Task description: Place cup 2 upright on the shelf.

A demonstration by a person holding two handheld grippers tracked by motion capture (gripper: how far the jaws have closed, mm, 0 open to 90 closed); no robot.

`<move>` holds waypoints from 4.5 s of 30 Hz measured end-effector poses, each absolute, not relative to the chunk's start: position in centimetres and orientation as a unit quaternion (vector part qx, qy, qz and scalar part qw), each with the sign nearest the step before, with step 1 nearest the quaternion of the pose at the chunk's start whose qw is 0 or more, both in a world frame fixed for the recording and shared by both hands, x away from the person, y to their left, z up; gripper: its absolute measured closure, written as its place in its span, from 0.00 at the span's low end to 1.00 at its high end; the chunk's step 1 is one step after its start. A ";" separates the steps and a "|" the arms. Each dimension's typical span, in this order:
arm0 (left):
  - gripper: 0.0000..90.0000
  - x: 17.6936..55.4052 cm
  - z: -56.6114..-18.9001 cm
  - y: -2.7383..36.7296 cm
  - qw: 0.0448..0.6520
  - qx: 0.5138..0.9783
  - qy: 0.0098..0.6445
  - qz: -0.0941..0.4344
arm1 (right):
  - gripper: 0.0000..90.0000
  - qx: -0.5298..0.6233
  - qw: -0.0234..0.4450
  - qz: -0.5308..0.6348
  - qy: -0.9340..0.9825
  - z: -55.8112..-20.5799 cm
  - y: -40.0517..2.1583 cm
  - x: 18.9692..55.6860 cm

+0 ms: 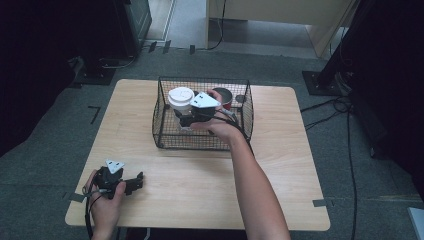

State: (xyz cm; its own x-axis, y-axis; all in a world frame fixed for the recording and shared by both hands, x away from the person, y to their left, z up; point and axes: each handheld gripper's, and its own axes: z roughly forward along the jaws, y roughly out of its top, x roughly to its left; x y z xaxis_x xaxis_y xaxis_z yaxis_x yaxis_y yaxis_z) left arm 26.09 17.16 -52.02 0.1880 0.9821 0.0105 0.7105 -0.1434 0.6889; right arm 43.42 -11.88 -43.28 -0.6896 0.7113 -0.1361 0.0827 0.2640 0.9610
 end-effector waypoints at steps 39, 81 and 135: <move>0.00 26.1 -52.0 17.2 0.282 0.718 0.589 0.240 | 0.08 0.315 0.336 0.537 0.707 -40.8 -16.9 41.0; 0.00 26.1 -52.0 17.2 0.283 0.717 0.590 0.241 | 0.09 0.354 0.356 0.560 0.659 -39.2 -23.4 33.4; 0.00 26.1 -52.0 17.2 0.282 0.718 0.589 0.240 | 0.00 0.434 0.375 0.511 0.640 -46.0 -35.8 23.8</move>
